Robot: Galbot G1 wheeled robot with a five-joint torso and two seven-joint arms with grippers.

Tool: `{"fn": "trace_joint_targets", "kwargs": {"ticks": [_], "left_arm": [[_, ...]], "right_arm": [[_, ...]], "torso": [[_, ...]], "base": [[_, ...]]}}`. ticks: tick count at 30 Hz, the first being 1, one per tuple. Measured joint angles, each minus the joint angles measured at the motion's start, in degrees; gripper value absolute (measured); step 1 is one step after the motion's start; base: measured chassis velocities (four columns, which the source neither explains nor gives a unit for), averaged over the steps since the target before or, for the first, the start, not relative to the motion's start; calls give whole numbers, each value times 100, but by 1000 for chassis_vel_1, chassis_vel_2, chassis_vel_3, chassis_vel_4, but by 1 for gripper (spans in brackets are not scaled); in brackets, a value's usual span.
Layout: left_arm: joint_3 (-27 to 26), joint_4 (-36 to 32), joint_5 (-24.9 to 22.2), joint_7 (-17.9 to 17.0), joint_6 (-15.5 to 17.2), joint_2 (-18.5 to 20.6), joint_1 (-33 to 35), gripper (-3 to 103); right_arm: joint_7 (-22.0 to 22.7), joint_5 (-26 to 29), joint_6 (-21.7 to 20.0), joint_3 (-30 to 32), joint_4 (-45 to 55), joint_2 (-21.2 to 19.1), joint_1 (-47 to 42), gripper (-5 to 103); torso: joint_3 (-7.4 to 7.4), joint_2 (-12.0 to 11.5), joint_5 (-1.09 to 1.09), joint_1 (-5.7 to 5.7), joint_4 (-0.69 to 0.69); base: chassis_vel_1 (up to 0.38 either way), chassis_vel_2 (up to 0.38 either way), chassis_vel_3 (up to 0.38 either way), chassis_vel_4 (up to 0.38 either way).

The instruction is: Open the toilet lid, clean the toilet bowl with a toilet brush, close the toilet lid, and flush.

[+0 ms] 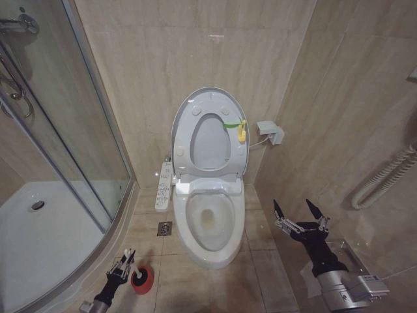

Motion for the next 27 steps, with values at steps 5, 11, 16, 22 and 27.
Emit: {"fn": "trace_joint_targets", "kwargs": {"ticks": [5,11,16,22,27], "left_arm": [[-12,31,303,-92,-27,-58,98,19],[-44,-135,551,-155,-37,-106,442,19],[-66,-338,580,-388,-37,-156,703,19],[-46,-490,419,-746,22,-172,889,20],[-30,-526,272,-834,33,-148,870,20]], "right_arm": [[0,0,0,0,0,0,0,100],[0,0,0,0,0,0,0,100],[0,0,0,0,0,0,0,100],[2,0,0,0,0,1,-6,100],[3,0,2,1,0,0,1,100]], "torso": [[-1,1,2,0,-2],[-1,2,4,0,0],[-1,2,3,-1,1],[3,-1,-15,1,4],[1,-1,2,1,-2]], "base": [[0,0,0,0],[0,0,0,0],[0,0,0,0],[0,0,0,0],[0,0,0,0]]}}
